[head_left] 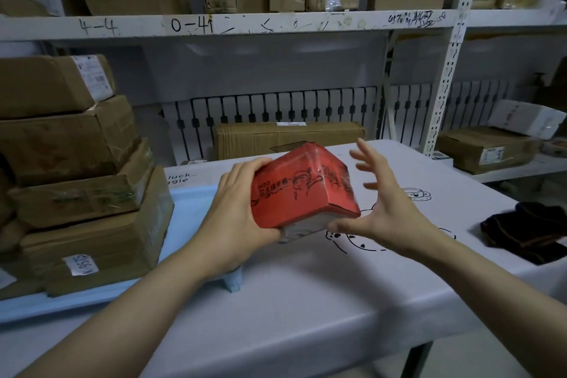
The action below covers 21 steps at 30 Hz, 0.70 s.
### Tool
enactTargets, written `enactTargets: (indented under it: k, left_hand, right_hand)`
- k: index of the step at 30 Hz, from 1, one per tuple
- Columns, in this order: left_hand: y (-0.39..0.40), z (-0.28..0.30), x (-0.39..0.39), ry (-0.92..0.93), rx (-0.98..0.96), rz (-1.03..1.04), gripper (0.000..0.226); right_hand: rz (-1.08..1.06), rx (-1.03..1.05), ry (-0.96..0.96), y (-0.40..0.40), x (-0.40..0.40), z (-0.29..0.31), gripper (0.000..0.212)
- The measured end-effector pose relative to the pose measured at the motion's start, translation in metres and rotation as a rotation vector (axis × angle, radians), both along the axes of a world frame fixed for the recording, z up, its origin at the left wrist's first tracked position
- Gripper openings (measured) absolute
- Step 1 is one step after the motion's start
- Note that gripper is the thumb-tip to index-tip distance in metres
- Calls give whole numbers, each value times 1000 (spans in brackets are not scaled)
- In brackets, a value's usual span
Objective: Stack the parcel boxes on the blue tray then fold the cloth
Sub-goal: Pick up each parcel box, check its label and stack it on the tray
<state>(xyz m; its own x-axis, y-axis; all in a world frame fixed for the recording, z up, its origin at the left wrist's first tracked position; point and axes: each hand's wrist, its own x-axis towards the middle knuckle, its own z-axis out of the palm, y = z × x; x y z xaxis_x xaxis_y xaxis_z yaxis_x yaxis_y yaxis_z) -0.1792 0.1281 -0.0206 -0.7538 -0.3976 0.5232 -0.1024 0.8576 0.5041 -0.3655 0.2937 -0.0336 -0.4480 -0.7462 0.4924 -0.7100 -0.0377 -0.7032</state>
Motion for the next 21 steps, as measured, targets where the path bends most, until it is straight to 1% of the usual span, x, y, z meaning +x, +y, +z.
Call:
enactTargets:
  k: [2,5,8,11,14,18,21]
  left_hand:
    - [1,-2,0,7,82,-59,96]
    - [1,-5,0,19,180,-115,95]
    - [-1,-7,5,-3,286,-160,94]
    - [-7,-12,8,-13,400,-196,93]
    - [-13,-19,8,-38,414,-180,96]
    - [-13,-20,7,-13,387,-86,110]
    - [-7,-13,7,33,315,-27,120]
  right_hand:
    - [72,72,-112,2,-2,-2,127]
    - [193,96,-307,3,-4,-4,124]
    - [241,78,-390,1,-6,-7,120]
    - [292,52,-439,2,-5,-5,104]
    - [291,13,-423,2,-1,-1,89]
    - [199,-3,-318,-1,7,7,86]
    - [104,3,-173,-3,10,8,87]
